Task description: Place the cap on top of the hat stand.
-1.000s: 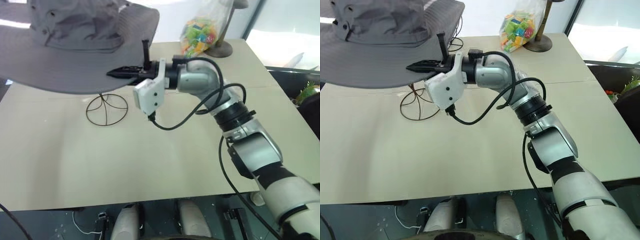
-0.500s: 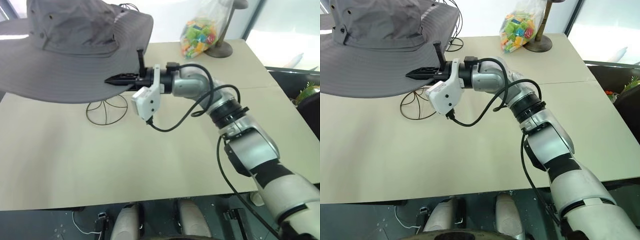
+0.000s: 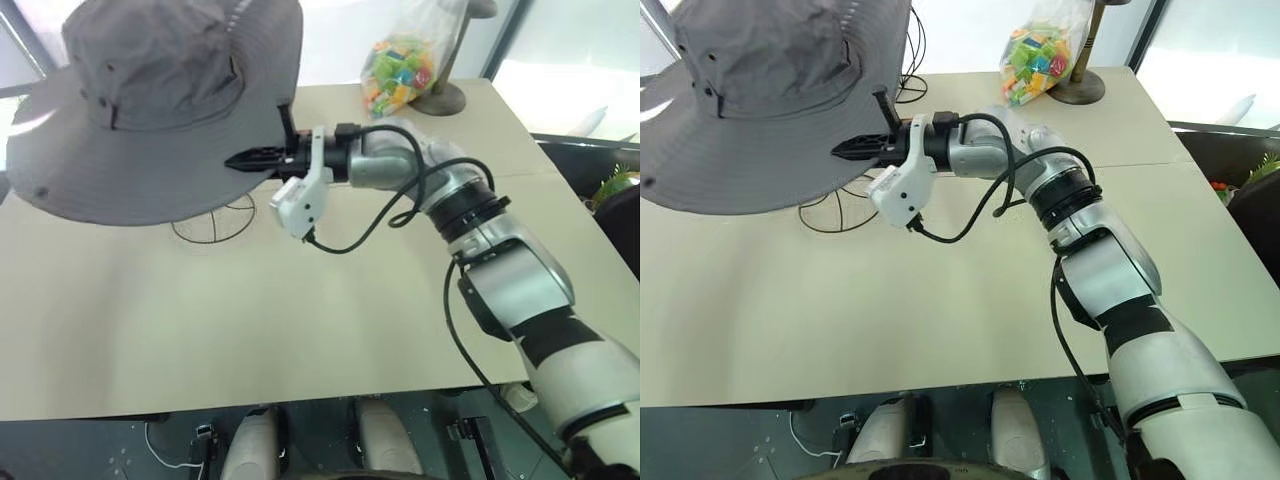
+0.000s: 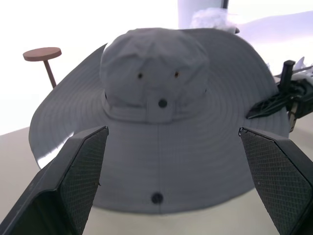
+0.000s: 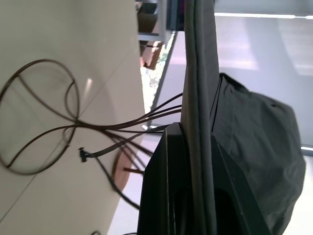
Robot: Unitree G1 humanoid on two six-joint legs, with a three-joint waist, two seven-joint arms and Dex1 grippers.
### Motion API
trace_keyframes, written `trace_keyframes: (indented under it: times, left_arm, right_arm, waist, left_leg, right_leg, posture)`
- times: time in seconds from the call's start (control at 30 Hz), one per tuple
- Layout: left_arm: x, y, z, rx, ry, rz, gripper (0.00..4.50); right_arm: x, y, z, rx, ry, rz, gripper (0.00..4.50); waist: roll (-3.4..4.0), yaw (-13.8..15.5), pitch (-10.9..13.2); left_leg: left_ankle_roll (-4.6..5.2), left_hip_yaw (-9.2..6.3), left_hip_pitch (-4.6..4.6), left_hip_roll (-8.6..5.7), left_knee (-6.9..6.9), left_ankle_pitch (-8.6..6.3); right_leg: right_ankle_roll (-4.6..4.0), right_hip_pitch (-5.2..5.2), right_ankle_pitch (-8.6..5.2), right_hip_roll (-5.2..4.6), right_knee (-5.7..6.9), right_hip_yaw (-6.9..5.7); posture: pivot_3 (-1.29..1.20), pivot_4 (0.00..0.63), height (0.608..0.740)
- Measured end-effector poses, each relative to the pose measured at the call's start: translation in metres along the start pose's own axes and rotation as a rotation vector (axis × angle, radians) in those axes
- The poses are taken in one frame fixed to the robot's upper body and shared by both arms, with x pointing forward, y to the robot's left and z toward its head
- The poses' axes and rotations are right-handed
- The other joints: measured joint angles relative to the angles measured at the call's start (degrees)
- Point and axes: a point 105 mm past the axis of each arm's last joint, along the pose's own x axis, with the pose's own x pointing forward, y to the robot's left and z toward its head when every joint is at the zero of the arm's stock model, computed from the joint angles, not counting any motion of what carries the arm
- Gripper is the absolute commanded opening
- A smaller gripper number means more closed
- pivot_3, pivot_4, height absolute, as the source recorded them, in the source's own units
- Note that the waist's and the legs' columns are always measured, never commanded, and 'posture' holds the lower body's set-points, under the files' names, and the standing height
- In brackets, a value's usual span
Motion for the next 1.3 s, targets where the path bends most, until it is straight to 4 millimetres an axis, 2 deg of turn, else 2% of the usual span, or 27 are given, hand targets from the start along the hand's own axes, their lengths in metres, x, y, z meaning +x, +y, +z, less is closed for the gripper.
trace_keyframes:
  times: [0.23,0.53,0.63,0.87,1.3]
  left_arm:
    - [0.010,0.001,-0.004,0.002,0.002,-0.026,4.50]
    - [0.017,0.001,-0.005,0.002,-0.004,-0.049,4.50]
    - [0.019,0.002,-0.007,-0.004,0.000,-0.055,4.50]
    - [0.020,0.002,-0.008,-0.001,-0.002,-0.062,4.50]
    - [0.030,0.005,-0.014,-0.013,0.007,-0.087,4.50]
  right_arm:
    - [0.013,0.008,0.011,0.195,-0.063,-0.058,0.06]
    - [0.014,0.002,0.005,0.334,-0.043,-0.096,0.06]
    - [0.014,0.000,0.006,0.332,-0.041,-0.095,0.96]
    - [0.013,0.002,0.007,0.351,-0.042,-0.098,4.46]
    - [-0.004,0.015,0.004,0.343,0.008,-0.083,4.46]
  waist:
    - [-0.01,-0.29,0.01]
    - [0.00,-0.24,0.01]
    - [0.00,-0.21,0.01]
    - [0.00,-0.15,0.01]
    - [-0.01,0.20,0.01]
  left_leg:
    - [0.01,-0.02,0.00,0.06,0.00,0.00]
    - [0.05,-0.03,0.00,0.05,0.01,-0.03]
    - [0.06,-0.03,0.00,0.04,0.01,-0.03]
    - [0.08,-0.03,0.00,0.04,0.01,-0.04]
    - [0.13,-0.02,0.00,0.03,0.02,-0.07]
  right_leg:
    - [0.00,0.01,0.00,0.08,0.02,0.00]
    - [0.00,0.01,0.00,0.06,0.02,-0.01]
    - [0.00,0.01,0.00,0.04,0.02,-0.01]
    - [0.00,0.01,0.00,0.04,0.02,-0.01]
    - [0.00,0.02,0.00,0.04,0.02,-0.01]
  posture:
    - [0.00,0.150,0.739]
    - [0.00,0.150,0.739]
    - [0.00,0.150,0.739]
    - [0.00,0.150,0.739]
    - [0.00,0.150,0.739]
